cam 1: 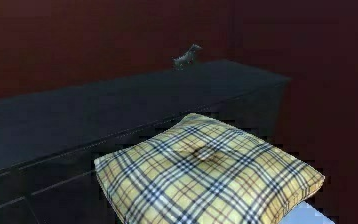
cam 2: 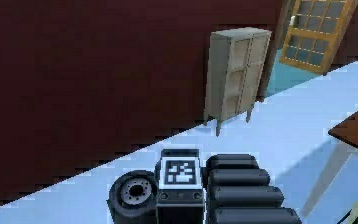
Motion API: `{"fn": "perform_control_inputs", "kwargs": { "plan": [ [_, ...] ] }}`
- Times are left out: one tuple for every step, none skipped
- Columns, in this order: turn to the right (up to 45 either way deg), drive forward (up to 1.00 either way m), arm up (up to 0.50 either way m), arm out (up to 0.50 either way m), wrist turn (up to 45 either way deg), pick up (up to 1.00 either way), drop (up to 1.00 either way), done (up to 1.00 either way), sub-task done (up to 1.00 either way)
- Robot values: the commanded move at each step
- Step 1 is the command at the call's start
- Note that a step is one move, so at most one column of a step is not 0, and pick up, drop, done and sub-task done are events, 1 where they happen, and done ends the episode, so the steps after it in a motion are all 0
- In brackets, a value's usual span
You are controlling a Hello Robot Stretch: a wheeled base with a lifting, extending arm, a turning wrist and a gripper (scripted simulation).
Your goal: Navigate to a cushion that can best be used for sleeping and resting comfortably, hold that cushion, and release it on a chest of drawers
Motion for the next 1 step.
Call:
{"fn": "perform_control_inputs", "kwargs": {
  "plan": [
    [24.0,0.00,0.00,0.00,0.0,0.00,0.00,0.00,0.00]
  ]
}}
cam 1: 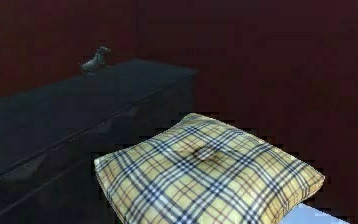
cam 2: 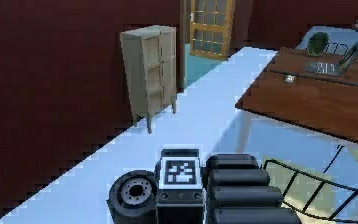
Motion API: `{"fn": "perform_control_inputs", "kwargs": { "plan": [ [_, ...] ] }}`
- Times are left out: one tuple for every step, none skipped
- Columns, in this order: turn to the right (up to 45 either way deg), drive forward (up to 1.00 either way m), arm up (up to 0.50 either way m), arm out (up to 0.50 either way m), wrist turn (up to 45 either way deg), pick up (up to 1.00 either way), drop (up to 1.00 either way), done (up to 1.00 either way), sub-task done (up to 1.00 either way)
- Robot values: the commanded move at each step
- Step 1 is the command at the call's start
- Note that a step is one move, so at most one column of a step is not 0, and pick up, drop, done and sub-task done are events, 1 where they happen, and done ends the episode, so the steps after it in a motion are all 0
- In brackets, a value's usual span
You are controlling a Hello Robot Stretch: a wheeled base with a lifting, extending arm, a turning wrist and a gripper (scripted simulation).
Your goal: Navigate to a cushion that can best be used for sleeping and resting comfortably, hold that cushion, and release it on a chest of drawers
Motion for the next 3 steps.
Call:
{"fn": "perform_control_inputs", "kwargs": {
  "plan": [
    [0.0,0.35,0.00,0.00,0.0,0.00,0.00,0.00,0.00],
    [45.0,0.00,0.00,0.00,0.0,0.00,0.00,0.00,0.00],
    [33.0,0.00,0.00,0.00,0.0,0.00,0.00,0.00,0.00]
  ]
}}
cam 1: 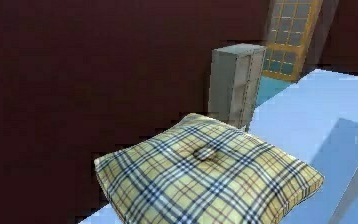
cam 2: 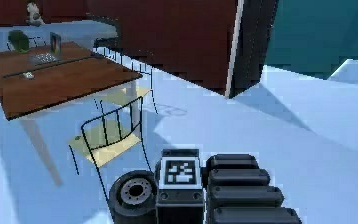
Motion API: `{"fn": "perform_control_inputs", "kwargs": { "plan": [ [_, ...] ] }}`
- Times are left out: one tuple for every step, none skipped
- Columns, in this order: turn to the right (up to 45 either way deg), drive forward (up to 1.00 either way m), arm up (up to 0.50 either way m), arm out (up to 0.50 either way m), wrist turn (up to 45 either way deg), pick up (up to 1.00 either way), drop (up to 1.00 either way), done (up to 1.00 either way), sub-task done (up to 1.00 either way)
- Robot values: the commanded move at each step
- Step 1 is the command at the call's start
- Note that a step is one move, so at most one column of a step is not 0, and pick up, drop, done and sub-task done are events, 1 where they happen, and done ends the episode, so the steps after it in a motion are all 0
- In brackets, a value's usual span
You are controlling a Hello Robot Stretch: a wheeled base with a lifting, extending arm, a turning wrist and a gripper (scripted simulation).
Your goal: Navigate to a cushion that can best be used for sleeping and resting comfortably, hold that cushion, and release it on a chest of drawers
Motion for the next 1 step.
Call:
{"fn": "perform_control_inputs", "kwargs": {
  "plan": [
    [-45.0,0.00,0.00,0.00,0.0,0.00,0.00,0.00,0.00]
  ]
}}
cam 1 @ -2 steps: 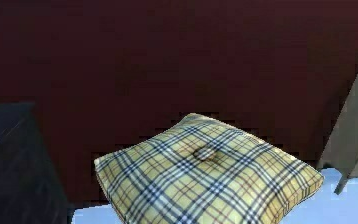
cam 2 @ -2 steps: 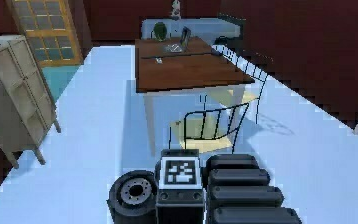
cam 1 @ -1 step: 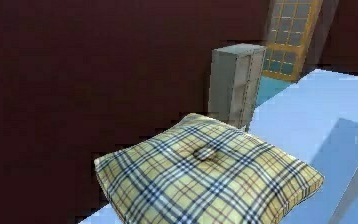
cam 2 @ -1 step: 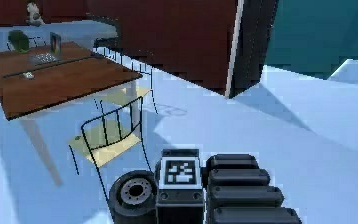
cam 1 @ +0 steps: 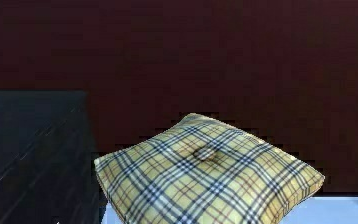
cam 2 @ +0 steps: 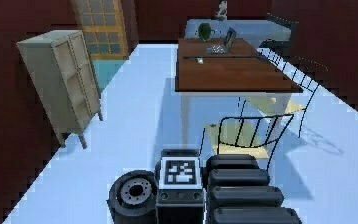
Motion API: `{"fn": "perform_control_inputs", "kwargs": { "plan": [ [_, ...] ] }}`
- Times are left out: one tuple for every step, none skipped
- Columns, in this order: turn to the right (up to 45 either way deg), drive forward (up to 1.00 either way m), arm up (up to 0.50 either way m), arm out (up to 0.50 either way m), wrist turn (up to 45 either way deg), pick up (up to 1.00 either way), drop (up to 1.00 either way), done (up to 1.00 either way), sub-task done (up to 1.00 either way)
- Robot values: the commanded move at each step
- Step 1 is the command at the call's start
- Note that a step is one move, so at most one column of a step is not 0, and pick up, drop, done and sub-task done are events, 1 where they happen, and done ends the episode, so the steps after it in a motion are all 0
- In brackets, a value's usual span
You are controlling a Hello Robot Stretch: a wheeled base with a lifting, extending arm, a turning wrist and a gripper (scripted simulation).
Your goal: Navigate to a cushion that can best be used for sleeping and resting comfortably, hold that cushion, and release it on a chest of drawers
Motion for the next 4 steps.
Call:
{"fn": "perform_control_inputs", "kwargs": {
  "plan": [
    [-33.0,0.00,0.00,0.00,0.0,0.00,0.00,0.00,0.00],
    [45.0,0.00,0.00,0.00,0.0,0.00,0.00,0.00,0.00],
    [30.0,0.00,0.00,0.00,0.0,0.00,0.00,0.00,0.00],
    [-45.0,0.00,0.00,0.00,0.0,0.00,0.00,0.00,0.00]
  ]
}}
